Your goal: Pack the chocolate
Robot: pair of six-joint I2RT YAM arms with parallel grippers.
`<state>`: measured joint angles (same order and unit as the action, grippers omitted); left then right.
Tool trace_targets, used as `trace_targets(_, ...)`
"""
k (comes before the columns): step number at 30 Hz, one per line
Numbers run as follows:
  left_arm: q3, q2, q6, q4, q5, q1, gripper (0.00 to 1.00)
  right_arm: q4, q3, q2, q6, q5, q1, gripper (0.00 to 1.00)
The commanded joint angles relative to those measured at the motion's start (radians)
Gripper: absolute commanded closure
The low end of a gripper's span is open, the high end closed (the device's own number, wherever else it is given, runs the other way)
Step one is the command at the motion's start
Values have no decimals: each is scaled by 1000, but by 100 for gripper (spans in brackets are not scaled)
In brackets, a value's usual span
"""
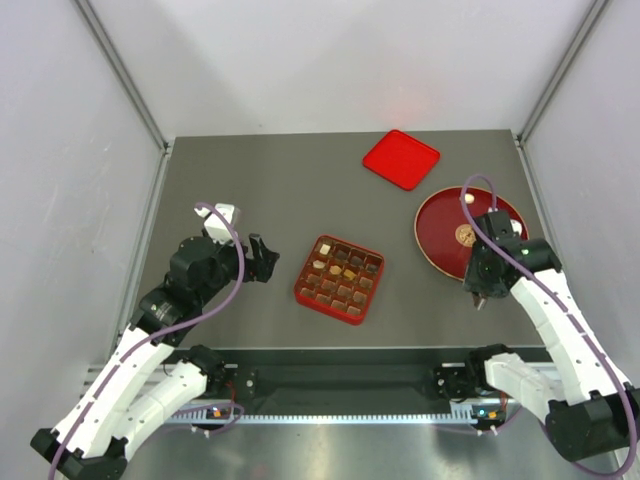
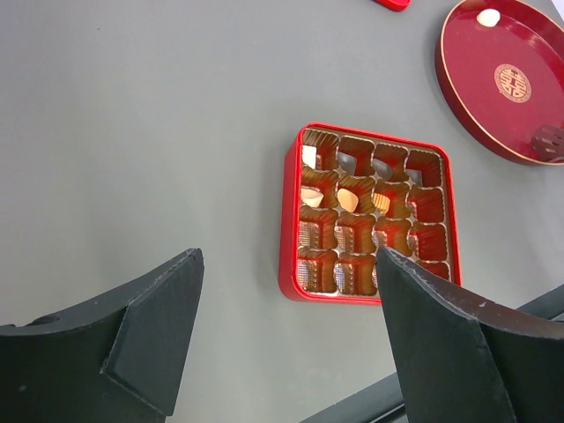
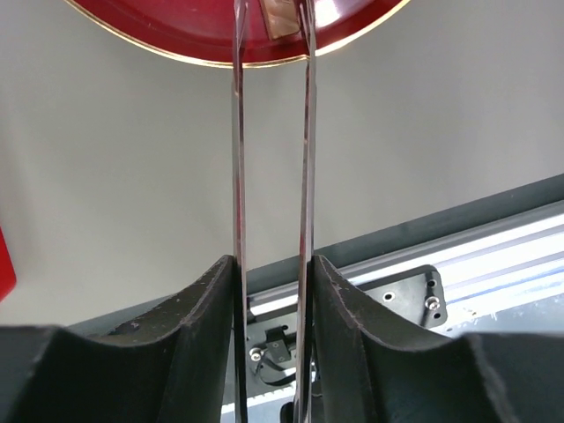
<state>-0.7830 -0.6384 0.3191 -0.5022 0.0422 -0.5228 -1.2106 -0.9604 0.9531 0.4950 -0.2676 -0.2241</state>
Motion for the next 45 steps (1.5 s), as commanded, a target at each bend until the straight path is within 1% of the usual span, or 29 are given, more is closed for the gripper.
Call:
trace_targets(1, 4, 6, -3, 22, -1, -3, 16, 46, -1, 7, -27, 21, 15, 64)
trace_targets(9, 2, 0, -3, 22, 1, -3, 16, 106, -3, 33, -56, 42, 15, 70)
trace_targets(17, 4, -6, -5, 21, 8, -3, 16, 195, -26, 81, -69, 57, 16, 74)
trace_targets(23, 4, -10, -5, 17, 15, -3, 16, 241, -83, 118, -88, 120, 11, 78)
trace_targets(26, 4, -17, -5, 16, 15, -3, 16, 244, -118, 121, -95, 139, -24, 78)
trace_targets(29, 4, -21, -5, 16, 15, -3, 16, 221, -162, 122, -73, 117, -86, 79)
trace_targets(30, 4, -24, -5, 16, 15, -3, 16, 217, -175, 119, -66, 102, -127, 79)
trace_targets(35, 2, -30, -5, 14, 16, -3, 16, 181, -254, 115, -16, 82, -248, 79)
trace_targets(36, 2, -32, -5, 16, 16, -3, 16, 183, -258, 116, -13, 100, -292, 79)
trace_targets(38, 4, -32, -3, 16, 13, -3, 16, 186, -255, 127, -10, 126, -336, 79)
trace_targets(39, 4, -32, -3, 16, 15, -3, 16, 186, -253, 131, -4, 130, -383, 79)
trace_targets(42, 4, -30, -3, 11, 19, -3, 16, 184, -245, 136, 17, 133, -473, 79)
trace_targets(45, 5, -30, -2, 14, 19, -3, 16, 184, -244, 131, 33, 156, -539, 78)
